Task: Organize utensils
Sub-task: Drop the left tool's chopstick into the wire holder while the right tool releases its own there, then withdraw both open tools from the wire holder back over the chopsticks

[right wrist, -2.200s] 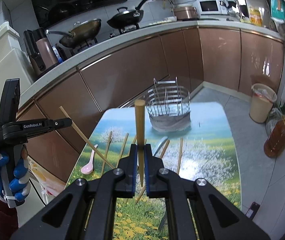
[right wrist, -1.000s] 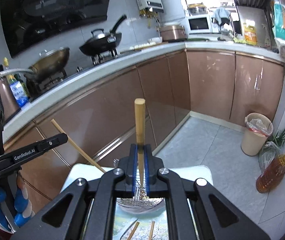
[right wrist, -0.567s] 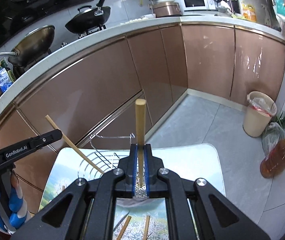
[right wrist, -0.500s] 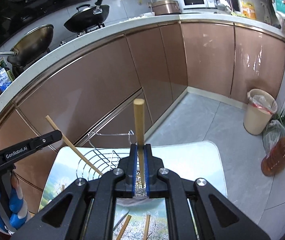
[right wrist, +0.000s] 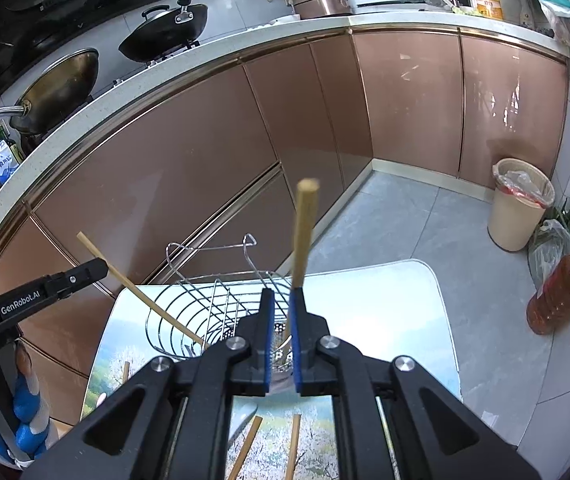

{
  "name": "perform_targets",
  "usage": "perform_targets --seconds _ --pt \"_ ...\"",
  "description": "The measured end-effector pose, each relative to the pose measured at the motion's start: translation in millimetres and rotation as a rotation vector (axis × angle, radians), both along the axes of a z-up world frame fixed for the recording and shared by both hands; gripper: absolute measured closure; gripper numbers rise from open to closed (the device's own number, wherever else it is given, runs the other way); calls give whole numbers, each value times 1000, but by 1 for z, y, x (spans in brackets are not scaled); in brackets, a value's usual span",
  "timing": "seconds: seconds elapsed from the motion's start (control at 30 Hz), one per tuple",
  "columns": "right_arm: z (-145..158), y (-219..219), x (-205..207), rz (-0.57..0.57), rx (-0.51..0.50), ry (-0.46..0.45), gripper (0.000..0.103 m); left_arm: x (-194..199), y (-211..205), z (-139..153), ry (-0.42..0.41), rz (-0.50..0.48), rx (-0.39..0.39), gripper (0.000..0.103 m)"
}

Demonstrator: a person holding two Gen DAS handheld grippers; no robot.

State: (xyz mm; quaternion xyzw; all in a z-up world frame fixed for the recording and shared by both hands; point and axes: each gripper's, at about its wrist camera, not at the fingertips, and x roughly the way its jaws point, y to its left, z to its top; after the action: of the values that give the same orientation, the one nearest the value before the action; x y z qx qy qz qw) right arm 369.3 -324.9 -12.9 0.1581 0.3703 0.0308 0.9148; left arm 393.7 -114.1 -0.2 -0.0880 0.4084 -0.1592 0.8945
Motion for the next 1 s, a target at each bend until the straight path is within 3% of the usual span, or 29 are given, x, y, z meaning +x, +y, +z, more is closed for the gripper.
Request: perform_targets --seconds 0.13,0.3,0.5,0.9,1.0 --pt "2 -4 -8 -9 14 -3 94 -8 3 2 -1 2 -1 87" --pt "9 -6 -24 -19 25 -19 80 -26 12 9 -22 7 -2 73" --pt "16 -4 -55 -23 27 -43 79 -59 22 20 -65 14 16 63" --pt "28 12 -135 -25 -16 -72 78 -168 50 43 -240 66 80 37" --pt "28 19 -159 -27 -32 -82 69 -198 58 46 -286 89 91 32"
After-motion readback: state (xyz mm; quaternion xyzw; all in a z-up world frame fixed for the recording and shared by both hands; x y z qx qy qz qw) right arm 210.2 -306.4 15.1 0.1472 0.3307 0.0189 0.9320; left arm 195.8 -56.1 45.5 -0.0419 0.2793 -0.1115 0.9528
